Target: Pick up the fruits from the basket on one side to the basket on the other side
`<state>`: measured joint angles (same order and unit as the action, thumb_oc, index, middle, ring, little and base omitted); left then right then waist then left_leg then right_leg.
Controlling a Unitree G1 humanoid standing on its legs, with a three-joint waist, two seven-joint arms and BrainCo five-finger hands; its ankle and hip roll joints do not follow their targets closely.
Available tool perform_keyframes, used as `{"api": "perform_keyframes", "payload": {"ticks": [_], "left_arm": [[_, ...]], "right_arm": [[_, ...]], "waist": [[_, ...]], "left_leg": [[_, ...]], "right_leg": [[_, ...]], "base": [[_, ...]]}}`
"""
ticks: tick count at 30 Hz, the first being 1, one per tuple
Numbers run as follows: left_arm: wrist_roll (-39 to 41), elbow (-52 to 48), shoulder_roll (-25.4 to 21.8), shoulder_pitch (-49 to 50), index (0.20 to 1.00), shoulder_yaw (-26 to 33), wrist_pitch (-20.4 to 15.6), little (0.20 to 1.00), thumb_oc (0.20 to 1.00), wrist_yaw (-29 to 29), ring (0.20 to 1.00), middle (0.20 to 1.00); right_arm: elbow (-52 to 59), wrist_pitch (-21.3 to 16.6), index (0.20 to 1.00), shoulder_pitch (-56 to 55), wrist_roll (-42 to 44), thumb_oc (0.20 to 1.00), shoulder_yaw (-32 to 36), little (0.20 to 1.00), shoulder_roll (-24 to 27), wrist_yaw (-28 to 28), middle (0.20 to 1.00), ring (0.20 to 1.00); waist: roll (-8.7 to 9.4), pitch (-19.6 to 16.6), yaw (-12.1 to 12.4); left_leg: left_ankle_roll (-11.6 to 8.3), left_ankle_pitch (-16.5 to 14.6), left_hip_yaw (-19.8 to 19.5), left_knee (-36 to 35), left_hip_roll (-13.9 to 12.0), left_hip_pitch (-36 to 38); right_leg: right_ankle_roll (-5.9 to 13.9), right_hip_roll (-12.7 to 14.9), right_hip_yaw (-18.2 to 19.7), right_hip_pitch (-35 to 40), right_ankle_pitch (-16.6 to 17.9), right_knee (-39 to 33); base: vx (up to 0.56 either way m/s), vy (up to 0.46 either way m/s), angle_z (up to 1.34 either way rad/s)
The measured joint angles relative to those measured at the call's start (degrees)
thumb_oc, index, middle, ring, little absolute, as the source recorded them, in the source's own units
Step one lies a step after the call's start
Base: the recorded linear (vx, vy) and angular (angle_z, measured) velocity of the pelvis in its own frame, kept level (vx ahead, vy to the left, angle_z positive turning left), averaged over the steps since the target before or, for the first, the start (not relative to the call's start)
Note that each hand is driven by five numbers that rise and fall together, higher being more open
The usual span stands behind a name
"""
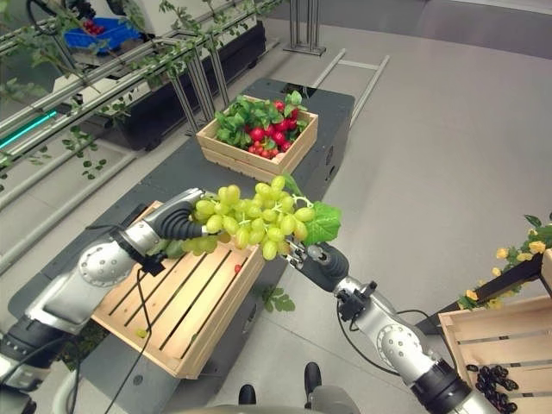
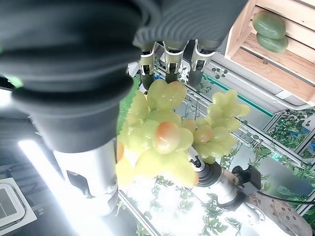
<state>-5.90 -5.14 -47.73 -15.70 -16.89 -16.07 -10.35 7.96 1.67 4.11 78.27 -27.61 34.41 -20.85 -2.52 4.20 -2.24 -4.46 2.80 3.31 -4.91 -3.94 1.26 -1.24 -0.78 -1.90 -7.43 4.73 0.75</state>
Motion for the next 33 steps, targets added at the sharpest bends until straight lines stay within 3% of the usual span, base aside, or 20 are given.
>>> {"api": "perform_keyframes", "payload": {"ticks": [18,33], "left_arm": [[-0.12,-4.34,0.33,-0.13,0.2,-0.88,-0.85,0.2,0.2,-1.94,0.2,0.2],[3.02,-6.82,-3.3,-11.42,0.2,-13.67,-0.98,0.2,0.2,-8.6,0.2,0.2]], "right_arm": [[0.93,0.41,1.0,0.02,0.04,1.0,-0.02,1.0,-0.03,-0.02,1.0,1.0],[0.89,0.42,1.0,0.04,1.92,1.0,-0.61,1.0,2.79,0.13,1.0,1.0]], "waist": [[0.04,-0.03,-0.04],[0.0,-0.12,-0.48]], "left_leg": [[0.02,-0.08,0.18,0.03,0.04,-0.02],[0.0,-0.29,0.51,0.36,0.05,-0.07]], "right_leg": [[-0.04,-0.02,0.2,-0.32,-0.14,0.46],[-0.04,-0.08,0.51,-0.81,-0.65,1.41]], "base": [[0.0,-0.002,0.0],[0.0,-0.007,-0.01]]}}
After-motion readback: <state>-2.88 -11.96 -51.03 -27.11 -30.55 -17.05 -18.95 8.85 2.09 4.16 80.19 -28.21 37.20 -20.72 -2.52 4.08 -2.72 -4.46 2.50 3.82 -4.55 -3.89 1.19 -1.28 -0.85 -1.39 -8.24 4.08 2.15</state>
